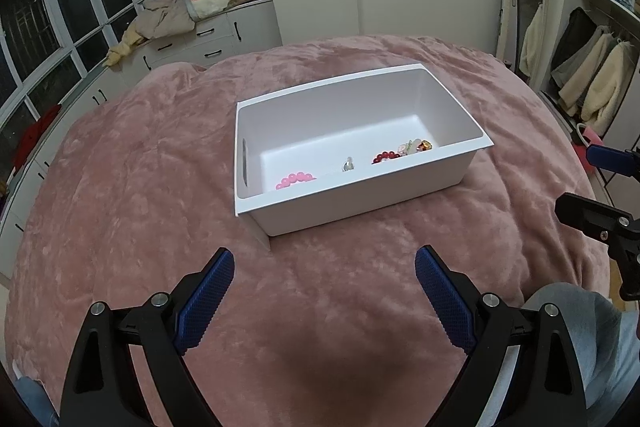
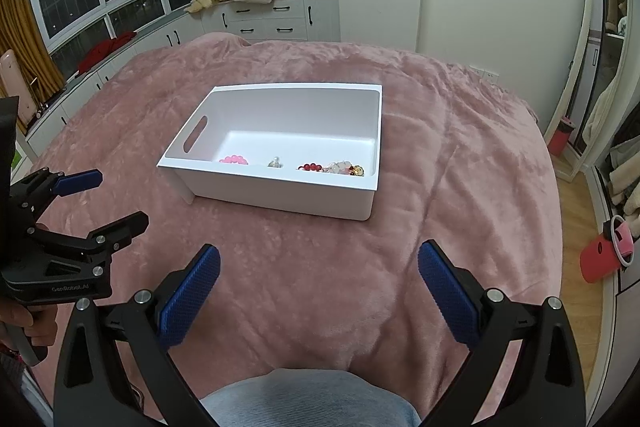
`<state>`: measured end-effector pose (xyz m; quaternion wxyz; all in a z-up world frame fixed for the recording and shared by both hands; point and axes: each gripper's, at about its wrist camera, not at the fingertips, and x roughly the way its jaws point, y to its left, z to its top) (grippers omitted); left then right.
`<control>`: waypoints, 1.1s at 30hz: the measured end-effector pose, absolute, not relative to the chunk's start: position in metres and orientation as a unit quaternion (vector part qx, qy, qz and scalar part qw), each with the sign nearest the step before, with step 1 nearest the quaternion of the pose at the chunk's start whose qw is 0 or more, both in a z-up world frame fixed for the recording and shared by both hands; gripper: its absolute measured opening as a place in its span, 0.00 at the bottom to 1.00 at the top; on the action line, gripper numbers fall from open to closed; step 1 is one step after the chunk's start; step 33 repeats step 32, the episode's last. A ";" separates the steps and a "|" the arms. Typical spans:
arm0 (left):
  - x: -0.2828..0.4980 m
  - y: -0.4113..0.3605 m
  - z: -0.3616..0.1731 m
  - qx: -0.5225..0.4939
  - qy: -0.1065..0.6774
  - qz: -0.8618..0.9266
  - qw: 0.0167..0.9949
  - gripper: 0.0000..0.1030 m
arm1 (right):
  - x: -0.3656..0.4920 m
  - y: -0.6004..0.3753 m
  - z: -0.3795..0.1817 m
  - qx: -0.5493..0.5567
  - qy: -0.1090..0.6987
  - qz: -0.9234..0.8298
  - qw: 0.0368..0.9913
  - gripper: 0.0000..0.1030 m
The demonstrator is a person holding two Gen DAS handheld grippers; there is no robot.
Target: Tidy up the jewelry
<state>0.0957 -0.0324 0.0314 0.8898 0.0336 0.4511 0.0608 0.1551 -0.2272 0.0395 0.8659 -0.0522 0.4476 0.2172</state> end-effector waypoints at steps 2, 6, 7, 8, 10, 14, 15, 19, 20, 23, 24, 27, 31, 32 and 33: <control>0.095 -0.030 0.030 0.032 0.451 0.061 0.890 0.90 | 0.155 -0.227 0.040 -0.051 0.448 0.218 0.865 0.95; 0.096 -0.031 0.031 0.033 0.451 0.061 0.890 0.90 | 0.156 -0.226 0.041 -0.052 0.449 0.218 0.865 0.95; 0.096 -0.031 0.031 0.033 0.452 0.060 0.890 0.90 | 0.156 -0.226 0.041 -0.053 0.449 0.218 0.865 0.95; 0.097 -0.030 0.032 0.032 0.452 0.060 0.890 0.90 | 0.156 -0.226 0.042 -0.053 0.448 0.218 0.865 0.95; 0.097 -0.030 0.032 0.033 0.452 0.060 0.890 0.90 | 0.156 -0.226 0.042 -0.053 0.447 0.220 0.865 0.95; 0.096 -0.028 0.031 0.031 0.452 0.060 0.889 0.90 | 0.158 -0.226 0.041 -0.053 0.448 0.218 0.865 0.95; 0.097 -0.029 0.031 0.031 0.452 0.059 0.890 0.90 | 0.158 -0.226 0.041 -0.053 0.447 0.219 0.865 0.95; 0.097 -0.029 0.032 0.030 0.452 0.059 0.889 0.90 | 0.157 -0.225 0.040 -0.055 0.447 0.219 0.865 0.95; 0.097 -0.029 0.032 0.031 0.452 0.060 0.890 0.90 | 0.158 -0.225 0.040 -0.054 0.448 0.220 0.865 0.95; 0.097 -0.028 0.032 0.030 0.453 0.058 0.889 0.90 | 0.157 -0.225 0.039 -0.054 0.448 0.219 0.865 0.95; 0.097 -0.029 0.032 0.031 0.453 0.058 0.889 0.90 | 0.157 -0.225 0.039 -0.054 0.448 0.220 0.865 0.95; 0.097 -0.030 0.032 0.031 0.455 0.057 0.888 0.90 | 0.157 -0.224 0.037 -0.056 0.449 0.220 0.865 0.95; 0.097 -0.030 0.032 0.030 0.455 0.057 0.888 0.90 | 0.155 -0.222 0.036 -0.055 0.448 0.220 0.865 0.95; 0.097 -0.030 0.032 0.030 0.454 0.057 0.889 0.90 | 0.155 -0.222 0.036 -0.054 0.447 0.219 0.865 0.95; 0.097 -0.030 0.032 0.030 0.454 0.057 0.889 0.90 | 0.155 -0.222 0.036 -0.054 0.447 0.219 0.865 0.95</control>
